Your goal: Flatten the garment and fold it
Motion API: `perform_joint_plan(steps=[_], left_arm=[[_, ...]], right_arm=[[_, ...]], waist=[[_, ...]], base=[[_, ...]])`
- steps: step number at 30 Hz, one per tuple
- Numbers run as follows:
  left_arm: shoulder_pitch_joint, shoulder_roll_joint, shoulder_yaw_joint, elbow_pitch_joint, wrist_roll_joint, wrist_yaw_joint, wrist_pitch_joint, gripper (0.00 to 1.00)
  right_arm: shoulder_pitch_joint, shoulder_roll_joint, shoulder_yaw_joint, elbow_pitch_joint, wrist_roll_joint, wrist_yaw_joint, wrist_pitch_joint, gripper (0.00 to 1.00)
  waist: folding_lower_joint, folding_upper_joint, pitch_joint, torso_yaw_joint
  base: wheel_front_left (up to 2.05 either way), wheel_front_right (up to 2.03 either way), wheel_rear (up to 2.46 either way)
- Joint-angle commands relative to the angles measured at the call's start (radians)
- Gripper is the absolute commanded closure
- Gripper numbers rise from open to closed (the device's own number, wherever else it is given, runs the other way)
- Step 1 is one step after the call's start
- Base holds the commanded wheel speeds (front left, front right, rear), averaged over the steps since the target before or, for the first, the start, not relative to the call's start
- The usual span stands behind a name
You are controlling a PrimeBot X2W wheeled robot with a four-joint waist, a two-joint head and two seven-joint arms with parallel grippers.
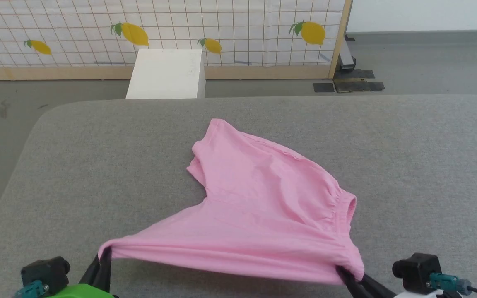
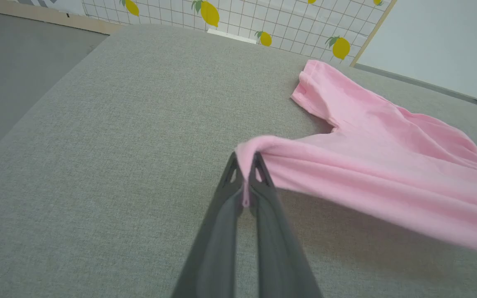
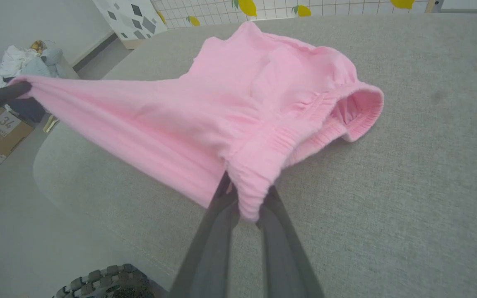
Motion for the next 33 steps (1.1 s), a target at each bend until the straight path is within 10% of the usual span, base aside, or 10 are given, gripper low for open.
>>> perform_joint_plan(steps=[1, 21, 33], left_arm=[[0.007, 0.025, 0.023, -0.011, 0.007, 0.019, 0.007, 1.00], [-0.841, 0.019, -0.162, 0.497, -0.019, -0.335, 0.262, 1.00], [-1.220, -0.079, -0.246, 0.930, 0.011, -0.441, 0.326, 1.00]], right_arm=[[0.020, -0.001, -0.018, -0.016, -0.011, -0.002, 0.020, 1.00], [-0.428, 0.002, 0.012, 0.217, 0.075, -0.002, 0.141, 1.00], [-0.666, 0.024, 0.086, 0.393, 0.154, -0.002, 0.114, 1.00]], waist=[[0.0001, 0.0076, 0.008, -0.004], [0.0001, 0.0076, 0.250, -0.090], [0.0001, 0.0076, 0.349, -0.184]], base=[[0.00, 0.00, 0.00], [0.00, 0.00, 0.00], [0.00, 0.00, 0.00]])
